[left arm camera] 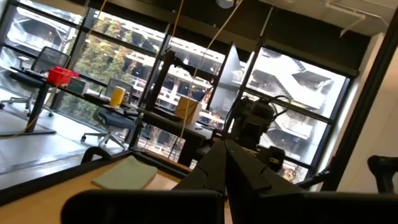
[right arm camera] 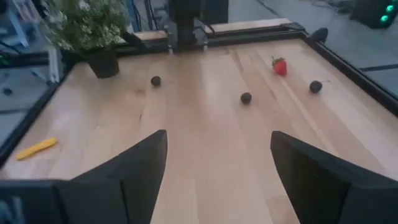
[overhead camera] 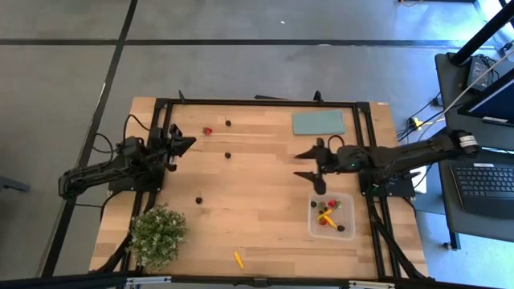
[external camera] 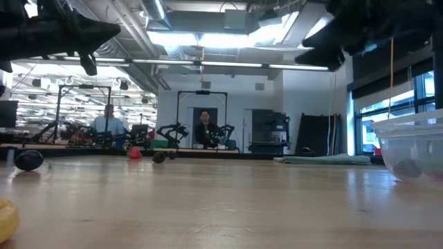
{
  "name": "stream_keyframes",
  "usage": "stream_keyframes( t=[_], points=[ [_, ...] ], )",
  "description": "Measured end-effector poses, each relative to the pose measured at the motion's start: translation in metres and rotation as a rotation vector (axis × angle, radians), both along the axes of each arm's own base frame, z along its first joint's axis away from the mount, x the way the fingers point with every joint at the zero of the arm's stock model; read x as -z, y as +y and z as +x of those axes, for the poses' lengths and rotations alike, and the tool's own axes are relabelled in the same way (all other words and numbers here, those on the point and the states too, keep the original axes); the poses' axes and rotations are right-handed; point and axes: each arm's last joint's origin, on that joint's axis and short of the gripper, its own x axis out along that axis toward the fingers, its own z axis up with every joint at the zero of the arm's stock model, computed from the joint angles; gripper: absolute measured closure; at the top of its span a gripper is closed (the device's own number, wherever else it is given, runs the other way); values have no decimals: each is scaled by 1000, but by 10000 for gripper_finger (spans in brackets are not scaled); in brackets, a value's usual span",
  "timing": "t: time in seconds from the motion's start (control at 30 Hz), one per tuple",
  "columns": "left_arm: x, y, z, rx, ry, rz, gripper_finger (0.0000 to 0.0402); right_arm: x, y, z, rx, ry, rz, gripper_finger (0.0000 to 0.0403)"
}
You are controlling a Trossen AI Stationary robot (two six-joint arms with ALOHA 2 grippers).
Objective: Pick and placing Produce into tupperware
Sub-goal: Put the blackberry into the container
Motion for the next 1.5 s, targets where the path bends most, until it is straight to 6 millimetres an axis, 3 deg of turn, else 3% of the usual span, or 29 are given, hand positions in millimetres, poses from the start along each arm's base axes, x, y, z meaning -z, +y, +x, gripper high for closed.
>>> stream_keyframes(
  t=[0.23, 0.5, 0.9, 1.03, 1.3, 1.5],
  points=[
    [0, 0, 0, -5, 0, -1, 401, 19, -18, -32, 84, -70, 49, 116],
    [0, 2, 0, -55, -5, -17, 401, 26, -41, -55, 228, -135, 13, 116],
    [0, 3, -1, -123, -9, -28, 398, 34, -56, -66, 287, -156, 24, 116],
    [0, 4, -1, -155, 8, 22, 359, 35, -56, -66, 285, -153, 11, 116],
    [0, 5, -2, -250, 39, 98, 227, 35, -56, -66, 277, -144, -29, 116],
    [0, 5, -2, -247, 32, 91, 188, 35, -56, -66, 276, -143, -32, 116]
  ],
)
